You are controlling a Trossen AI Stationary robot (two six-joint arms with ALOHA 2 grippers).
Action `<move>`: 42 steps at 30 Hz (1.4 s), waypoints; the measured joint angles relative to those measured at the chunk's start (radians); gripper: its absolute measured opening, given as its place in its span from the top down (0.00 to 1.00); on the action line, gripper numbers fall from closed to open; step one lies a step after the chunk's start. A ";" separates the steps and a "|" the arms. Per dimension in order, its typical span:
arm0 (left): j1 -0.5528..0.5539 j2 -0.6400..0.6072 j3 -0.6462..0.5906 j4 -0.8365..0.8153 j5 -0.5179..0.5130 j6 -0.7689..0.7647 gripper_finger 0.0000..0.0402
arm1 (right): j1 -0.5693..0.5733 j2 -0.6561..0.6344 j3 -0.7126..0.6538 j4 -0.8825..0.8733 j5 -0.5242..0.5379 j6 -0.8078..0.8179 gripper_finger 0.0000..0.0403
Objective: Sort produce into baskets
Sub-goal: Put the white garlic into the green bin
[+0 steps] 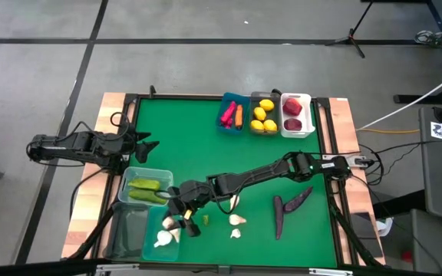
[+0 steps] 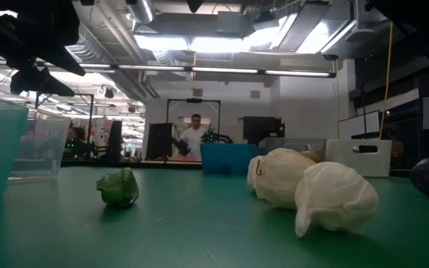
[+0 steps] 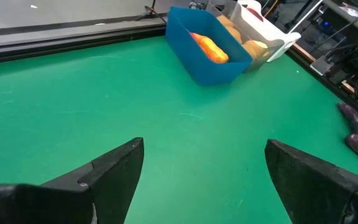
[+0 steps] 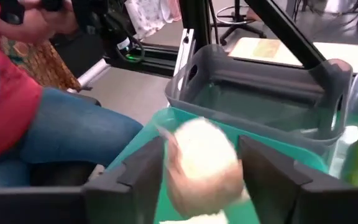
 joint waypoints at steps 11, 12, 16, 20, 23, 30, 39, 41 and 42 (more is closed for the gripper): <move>0.000 0.000 0.000 -0.001 -0.002 0.000 0.18 | 0.000 -0.018 -0.001 -0.096 0.150 -0.074 0.24; 0.000 0.000 0.000 0.000 -0.002 0.000 0.18 | 0.000 -0.032 -0.001 -0.141 0.185 -0.090 0.24; 0.000 0.000 0.000 -0.001 -0.002 0.000 0.18 | 0.000 -0.108 0.002 -0.414 0.391 -0.094 0.26; 0.000 0.000 0.000 -0.001 -0.002 0.000 0.18 | 0.001 -0.155 0.001 -0.711 0.459 -0.052 0.27; 0.000 0.000 0.000 -0.001 -0.002 0.000 0.18 | 0.007 -0.185 0.002 -0.926 0.464 -0.038 0.27; 0.000 0.000 0.000 -0.001 -0.002 0.000 0.18 | 0.024 -0.184 -0.064 -1.211 0.439 -0.133 0.27; 0.000 0.000 0.000 -0.001 -0.002 0.000 0.18 | 0.022 -0.182 -0.185 -1.129 0.405 -0.221 0.27; 0.000 0.000 0.000 -0.001 -0.002 0.000 0.18 | 0.023 -0.182 -0.204 -1.108 0.388 -0.222 0.27; 0.000 0.000 0.000 -0.001 -0.002 0.000 0.18 | 0.026 -0.182 -0.213 -1.107 0.375 -0.222 0.27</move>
